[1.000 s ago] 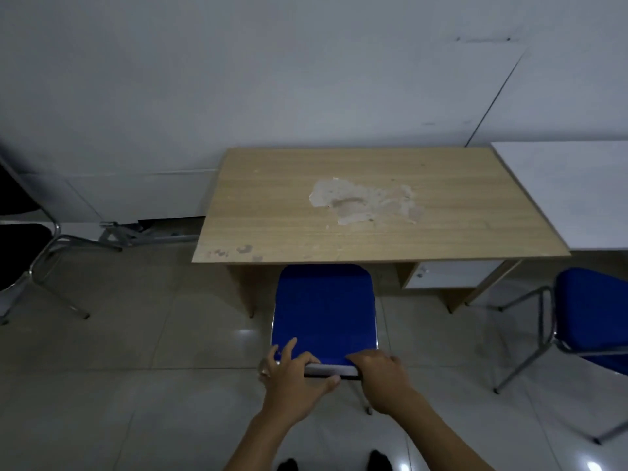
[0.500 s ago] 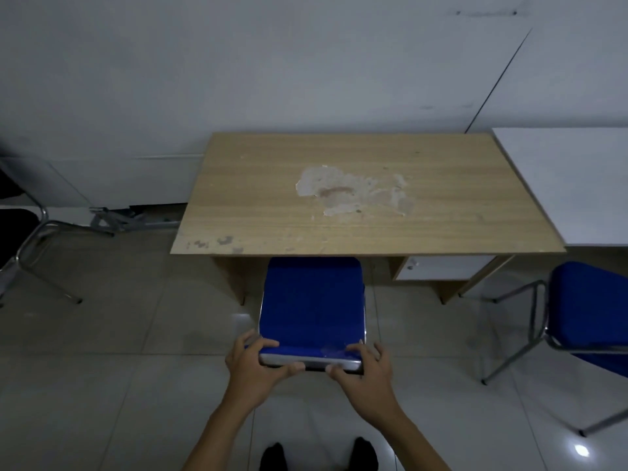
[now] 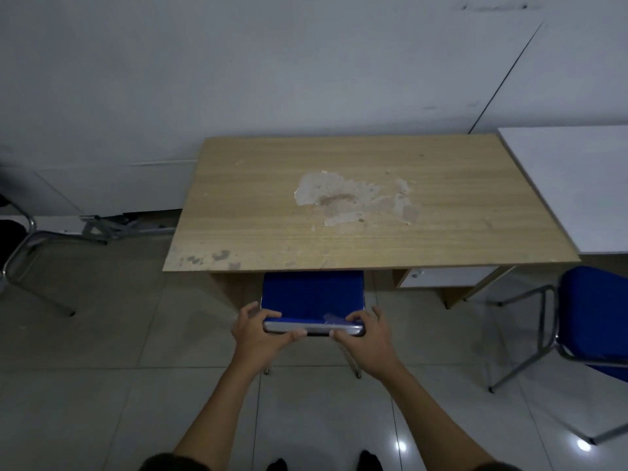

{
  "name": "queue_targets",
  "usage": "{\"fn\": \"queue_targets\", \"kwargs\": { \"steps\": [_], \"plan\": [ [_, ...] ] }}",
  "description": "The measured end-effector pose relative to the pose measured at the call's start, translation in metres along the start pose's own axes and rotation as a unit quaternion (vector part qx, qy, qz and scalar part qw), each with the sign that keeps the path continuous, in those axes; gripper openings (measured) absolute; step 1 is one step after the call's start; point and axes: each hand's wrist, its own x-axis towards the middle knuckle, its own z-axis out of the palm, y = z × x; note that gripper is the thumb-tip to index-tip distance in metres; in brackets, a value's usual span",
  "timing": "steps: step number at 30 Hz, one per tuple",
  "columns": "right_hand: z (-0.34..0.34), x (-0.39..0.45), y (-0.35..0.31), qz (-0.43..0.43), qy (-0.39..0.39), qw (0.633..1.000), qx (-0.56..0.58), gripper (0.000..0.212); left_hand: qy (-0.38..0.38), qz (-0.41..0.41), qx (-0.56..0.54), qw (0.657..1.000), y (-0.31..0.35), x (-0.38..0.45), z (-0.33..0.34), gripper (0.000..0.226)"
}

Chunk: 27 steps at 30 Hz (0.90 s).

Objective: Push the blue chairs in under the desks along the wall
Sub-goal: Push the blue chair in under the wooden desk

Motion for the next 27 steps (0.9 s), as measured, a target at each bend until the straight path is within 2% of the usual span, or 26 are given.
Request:
{"fn": "queue_targets", "kwargs": {
  "steps": [6, 11, 15, 17, 19, 21, 22, 25, 27],
  "plan": [
    [-0.021, 0.072, -0.020, -0.007, 0.002, 0.999, -0.034, 0.038, 0.004, -0.005, -0.003, 1.000, 0.034, 0.060, 0.007, 0.071],
    [-0.025, 0.109, -0.035, -0.004, -0.010, 0.999, -0.035, 0.039, 0.004, -0.016, 0.010, 1.000, 0.046, 0.098, 0.002, 0.095],
    [-0.029, 0.113, -0.034, 0.009, -0.033, 0.999, -0.038, 0.041, 0.008, -0.004, 0.018, 1.000, 0.045, 0.097, 0.002, 0.092],
    [-0.032, 0.109, -0.038, 0.025, -0.052, 0.997, -0.044, 0.048, -0.005, -0.012, 0.041, 0.999, 0.048, 0.093, -0.001, 0.087],
    [-0.033, 0.104, -0.043, 0.031, -0.059, 0.996, -0.057, 0.066, -0.019, -0.017, 0.076, 0.997, 0.051, 0.090, -0.002, 0.079],
    [-0.028, 0.091, -0.042, 0.014, -0.036, 0.998, -0.058, 0.077, -0.009, 0.003, 0.101, 0.995, 0.047, 0.083, 0.003, 0.073],
    [-0.023, 0.081, -0.040, -0.002, -0.012, 0.999, -0.049, 0.076, 0.007, 0.018, 0.107, 0.994, 0.043, 0.076, 0.007, 0.071],
    [-0.017, 0.042, -0.028, -0.053, 0.058, 0.997, -0.004, 0.060, 0.059, 0.093, 0.115, 0.987, 0.040, 0.042, 0.027, 0.061],
    [-0.026, 0.019, -0.015, -0.091, 0.072, 0.993, 0.011, 0.052, 0.045, 0.143, 0.118, 0.982, 0.049, 0.016, 0.046, 0.053]
  ]
}}
